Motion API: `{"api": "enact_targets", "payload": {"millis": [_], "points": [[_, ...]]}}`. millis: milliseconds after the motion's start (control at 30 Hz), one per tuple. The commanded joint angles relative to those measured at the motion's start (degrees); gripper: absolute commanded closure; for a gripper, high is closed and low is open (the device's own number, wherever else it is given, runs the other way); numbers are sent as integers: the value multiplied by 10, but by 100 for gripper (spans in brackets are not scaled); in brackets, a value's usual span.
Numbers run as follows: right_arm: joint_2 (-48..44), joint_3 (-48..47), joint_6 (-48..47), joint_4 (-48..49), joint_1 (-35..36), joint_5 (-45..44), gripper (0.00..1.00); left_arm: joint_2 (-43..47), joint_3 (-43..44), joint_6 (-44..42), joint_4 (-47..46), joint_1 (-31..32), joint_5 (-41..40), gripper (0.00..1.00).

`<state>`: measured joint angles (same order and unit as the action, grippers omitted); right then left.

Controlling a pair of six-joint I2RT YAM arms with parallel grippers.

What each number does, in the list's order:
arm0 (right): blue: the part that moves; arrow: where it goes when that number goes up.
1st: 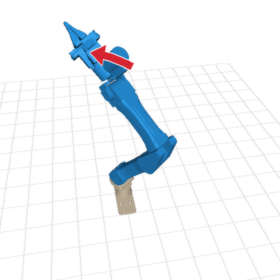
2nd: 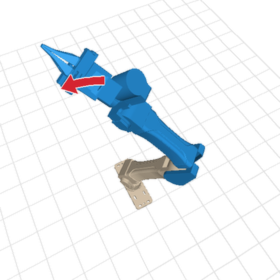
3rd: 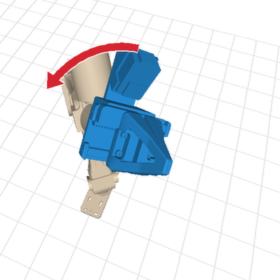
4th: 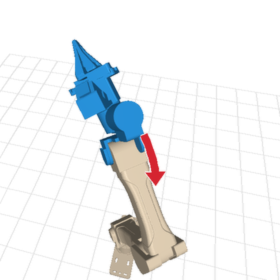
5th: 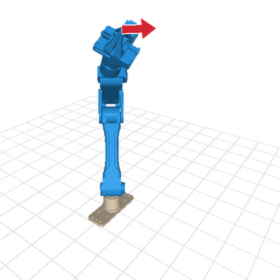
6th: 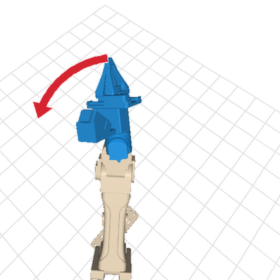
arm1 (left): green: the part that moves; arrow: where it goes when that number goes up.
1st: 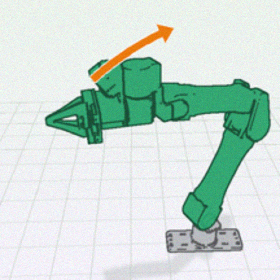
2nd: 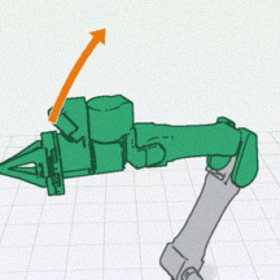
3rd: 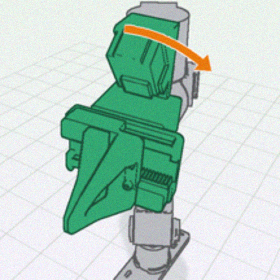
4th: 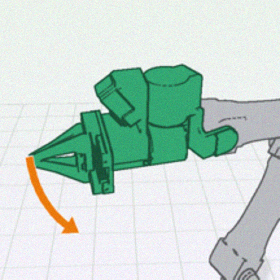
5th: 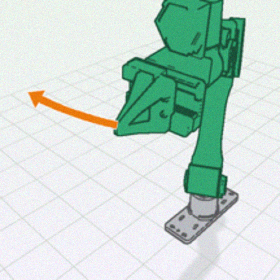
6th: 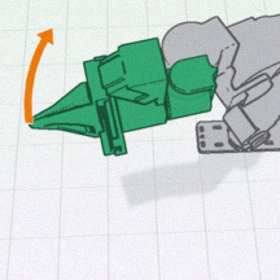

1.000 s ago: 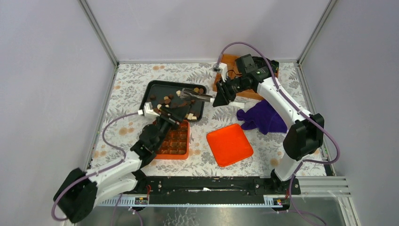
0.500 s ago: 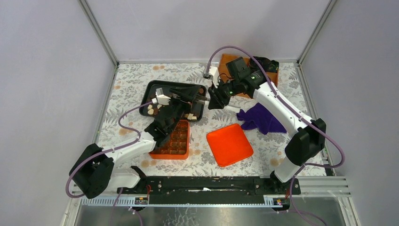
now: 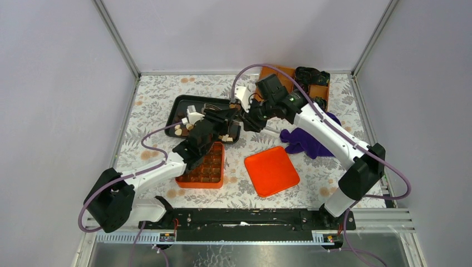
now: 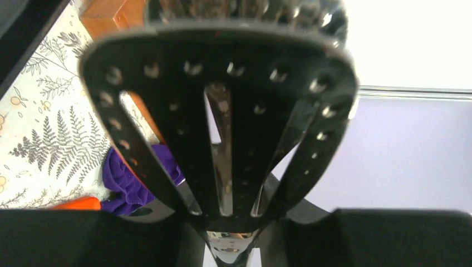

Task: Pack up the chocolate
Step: Adjust the clamp.

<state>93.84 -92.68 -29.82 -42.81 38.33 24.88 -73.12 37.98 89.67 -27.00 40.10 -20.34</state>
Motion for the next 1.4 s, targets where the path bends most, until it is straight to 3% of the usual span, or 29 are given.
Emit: {"api": "enact_targets", "payload": {"millis": [0,133,233,567,933,1100,1367], "points": [[-33,6,-34,26,31,-81,61,-3,31,9,33,2,-15,67],[-37,22,-64,37,64,-158,61,-5,31,26,40,1,-15,69],[-39,25,-66,42,72,-179,60,-4,28,33,29,1,-12,77],[-26,21,-11,47,65,-124,45,12,2,51,-13,1,-8,86],[0,13,28,57,54,-112,44,24,-10,58,-29,4,-5,87],[5,10,39,61,50,-106,46,23,-14,63,-34,6,-4,87],[3,8,66,66,25,-73,62,24,-19,68,-36,6,-3,82]]}}
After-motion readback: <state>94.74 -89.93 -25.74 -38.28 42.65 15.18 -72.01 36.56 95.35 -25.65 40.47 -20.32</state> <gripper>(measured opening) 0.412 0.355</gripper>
